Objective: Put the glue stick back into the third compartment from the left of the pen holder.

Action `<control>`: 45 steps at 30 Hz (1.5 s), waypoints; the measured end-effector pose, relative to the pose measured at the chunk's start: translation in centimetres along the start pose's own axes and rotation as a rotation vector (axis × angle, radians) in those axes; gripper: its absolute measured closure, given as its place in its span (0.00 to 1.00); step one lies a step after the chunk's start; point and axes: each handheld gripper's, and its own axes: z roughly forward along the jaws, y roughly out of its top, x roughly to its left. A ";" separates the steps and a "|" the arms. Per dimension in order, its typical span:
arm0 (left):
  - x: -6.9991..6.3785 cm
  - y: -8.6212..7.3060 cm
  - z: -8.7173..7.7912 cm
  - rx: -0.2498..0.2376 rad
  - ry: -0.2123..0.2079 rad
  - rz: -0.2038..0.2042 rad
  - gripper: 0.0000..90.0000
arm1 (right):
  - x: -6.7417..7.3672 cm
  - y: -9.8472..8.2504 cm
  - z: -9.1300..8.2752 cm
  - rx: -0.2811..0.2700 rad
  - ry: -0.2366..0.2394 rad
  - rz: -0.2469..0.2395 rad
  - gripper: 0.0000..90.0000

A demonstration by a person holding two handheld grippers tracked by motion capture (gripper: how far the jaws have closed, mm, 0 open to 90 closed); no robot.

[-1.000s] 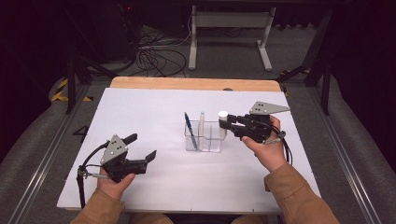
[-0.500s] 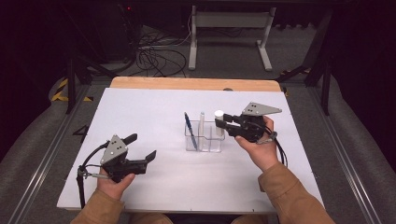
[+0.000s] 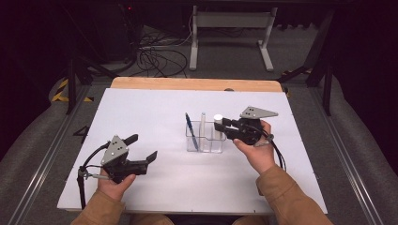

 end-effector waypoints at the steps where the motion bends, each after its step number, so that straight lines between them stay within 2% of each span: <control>1: 0.0 0.0 0.0 0.000 0.000 0.000 0.13 | 0.0 -0.1 0.1 0.000 0.003 0.000 0.74; 2: 0.0 0.0 0.0 0.000 0.000 0.001 0.13 | -0.1 -0.3 0.1 -0.005 0.001 0.001 0.69; 4: 0.0 0.0 0.0 -0.001 0.001 0.000 0.13 | -0.2 -0.4 0.1 -0.047 -0.021 -0.013 0.53; 6: 0.0 0.0 0.0 -0.001 -0.001 -0.002 0.13 | -0.3 -0.3 0.0 -0.058 -0.045 -0.024 0.44; 10: 0.0 0.0 0.0 0.000 -0.002 -0.004 0.13 | -0.3 -0.2 -0.3 -0.080 -0.066 -0.046 0.36; 24: 0.0 0.1 -0.1 -0.004 0.002 -0.004 0.13 | 0.3 0.2 -1.2 -0.118 -0.054 -0.091 0.33; 31: 0.0 0.1 -0.3 -0.010 0.004 -0.004 0.13 | 0.9 0.5 -2.4 -0.125 -0.045 -0.136 0.30; 37: 0.1 -0.1 -0.7 -0.017 0.009 -0.008 0.13 | 1.3 0.2 -3.7 -0.124 -0.041 -0.151 0.26; 45: 0.2 -0.3 -1.2 -0.021 0.012 -0.009 0.12 | 1.2 -0.9 -4.9 -0.112 -0.062 -0.153 0.20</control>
